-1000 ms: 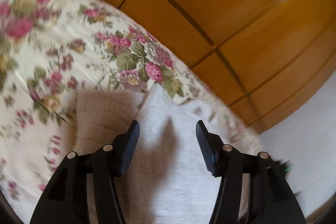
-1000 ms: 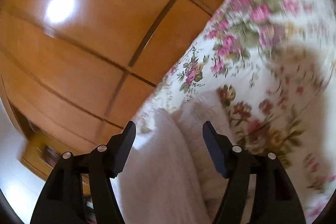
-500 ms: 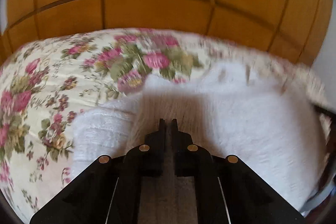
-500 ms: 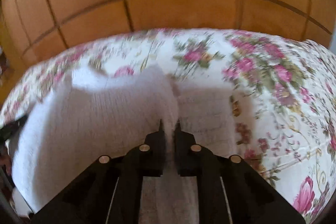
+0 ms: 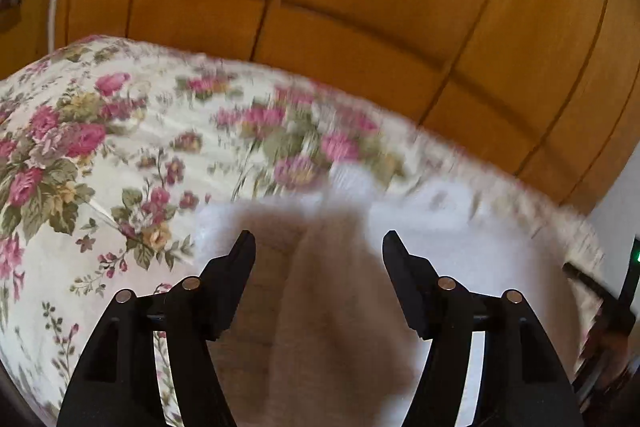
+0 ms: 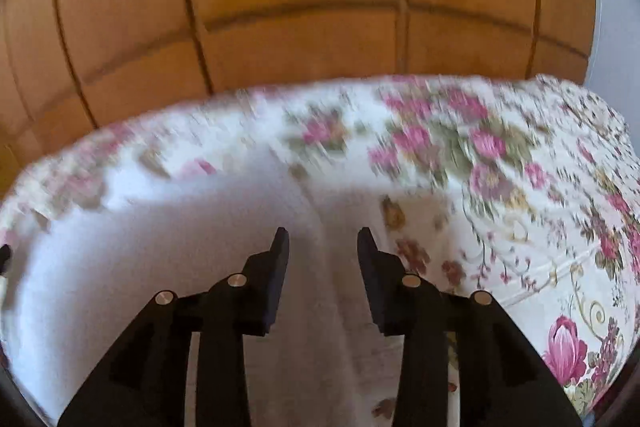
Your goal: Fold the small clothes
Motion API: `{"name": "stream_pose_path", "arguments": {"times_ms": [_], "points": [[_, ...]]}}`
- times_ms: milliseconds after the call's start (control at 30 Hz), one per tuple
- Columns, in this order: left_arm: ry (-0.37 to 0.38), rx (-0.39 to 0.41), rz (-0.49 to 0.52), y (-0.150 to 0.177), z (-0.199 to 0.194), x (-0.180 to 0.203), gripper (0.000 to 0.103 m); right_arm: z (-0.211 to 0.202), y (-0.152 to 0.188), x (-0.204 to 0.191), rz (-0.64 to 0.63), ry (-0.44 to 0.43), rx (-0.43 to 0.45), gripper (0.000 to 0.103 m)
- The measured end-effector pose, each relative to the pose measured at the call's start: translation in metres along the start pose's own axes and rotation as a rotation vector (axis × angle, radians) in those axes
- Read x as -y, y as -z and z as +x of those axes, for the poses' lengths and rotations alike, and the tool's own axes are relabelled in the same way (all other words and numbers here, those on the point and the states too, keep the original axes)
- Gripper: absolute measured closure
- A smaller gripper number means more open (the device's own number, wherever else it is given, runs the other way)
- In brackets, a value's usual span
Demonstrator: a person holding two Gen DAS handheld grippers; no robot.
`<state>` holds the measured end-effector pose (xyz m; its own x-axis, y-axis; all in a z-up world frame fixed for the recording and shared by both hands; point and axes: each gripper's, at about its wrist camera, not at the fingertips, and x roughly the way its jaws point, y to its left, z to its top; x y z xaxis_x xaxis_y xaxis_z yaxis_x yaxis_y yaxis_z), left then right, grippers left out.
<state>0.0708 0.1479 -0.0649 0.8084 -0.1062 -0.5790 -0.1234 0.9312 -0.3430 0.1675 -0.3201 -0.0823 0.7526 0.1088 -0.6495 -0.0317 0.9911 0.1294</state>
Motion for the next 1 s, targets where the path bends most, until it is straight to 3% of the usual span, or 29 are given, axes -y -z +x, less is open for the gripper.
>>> {"name": "stream_pose_path", "arguments": {"times_ms": [133, 167, 233, 267, 300, 333, 400, 433, 500, 567, 667, 733, 800, 833, 900, 967, 1000], "points": [[0.071, -0.033, 0.08, -0.008, 0.004, 0.033, 0.038, -0.004, -0.011, -0.025, -0.032, -0.161, -0.036, 0.06], [0.06, -0.049, 0.121, -0.008, 0.01, 0.044, 0.038, 0.002, -0.011, -0.034, -0.047, -0.199, -0.076, 0.048], [0.03, -0.101, 0.187, -0.004, 0.026, 0.06, 0.038, 0.02, -0.008, -0.05, -0.099, -0.215, -0.143, 0.046], [0.017, -0.131, 0.214, -0.001, 0.036, 0.065, 0.038, 0.027, -0.004, -0.057, -0.13, -0.196, -0.156, 0.054], [-0.011, -0.175, 0.242, 0.004, 0.052, 0.069, 0.038, 0.034, -0.001, -0.061, -0.162, -0.171, -0.172, 0.087], [-0.031, -0.222, 0.266, 0.01, 0.065, 0.072, 0.042, 0.043, 0.003, -0.065, -0.191, -0.143, -0.192, 0.096], [-0.036, -0.224, 0.305, 0.015, 0.076, 0.076, 0.072, 0.047, 0.005, -0.062, -0.173, -0.14, -0.186, 0.1], [-0.053, -0.216, 0.318, 0.014, 0.076, 0.079, 0.099, 0.045, 0.002, -0.061, -0.161, -0.139, -0.169, 0.1], [-0.027, -0.189, 0.274, 0.002, 0.071, 0.08, 0.099, 0.036, -0.005, -0.057, -0.145, -0.127, -0.112, 0.101], [-0.017, -0.101, 0.224, -0.013, 0.06, 0.079, 0.099, 0.027, -0.014, -0.051, -0.114, -0.109, -0.044, 0.101], [-0.026, -0.044, 0.238, -0.018, 0.06, 0.082, 0.099, 0.028, -0.022, -0.046, -0.078, -0.088, 0.001, 0.102], [-0.069, -0.056, 0.26, -0.012, 0.074, 0.08, 0.099, 0.036, -0.02, -0.045, -0.08, -0.052, -0.005, 0.103], [-0.089, -0.158, 0.229, -0.002, 0.094, 0.071, 0.097, 0.054, -0.012, -0.039, -0.062, -0.022, -0.045, 0.103], [-0.08, -0.201, 0.194, 0.0, 0.101, 0.063, 0.093, 0.061, -0.009, -0.035, -0.039, -0.038, -0.071, 0.103], [-0.027, -0.198, 0.14, -0.003, 0.099, 0.053, 0.086, 0.067, -0.005, -0.026, 0.007, -0.074, -0.09, 0.103], [0.028, -0.194, 0.117, -0.005, 0.095, 0.049, 0.05, 0.066, -0.005, -0.027, 0.007, -0.078, -0.086, 0.103], [0.068, -0.191, 0.108, -0.005, 0.091, 0.047, 0.046, 0.066, -0.004, -0.027, 0.004, -0.076, -0.084, 0.102]]}}
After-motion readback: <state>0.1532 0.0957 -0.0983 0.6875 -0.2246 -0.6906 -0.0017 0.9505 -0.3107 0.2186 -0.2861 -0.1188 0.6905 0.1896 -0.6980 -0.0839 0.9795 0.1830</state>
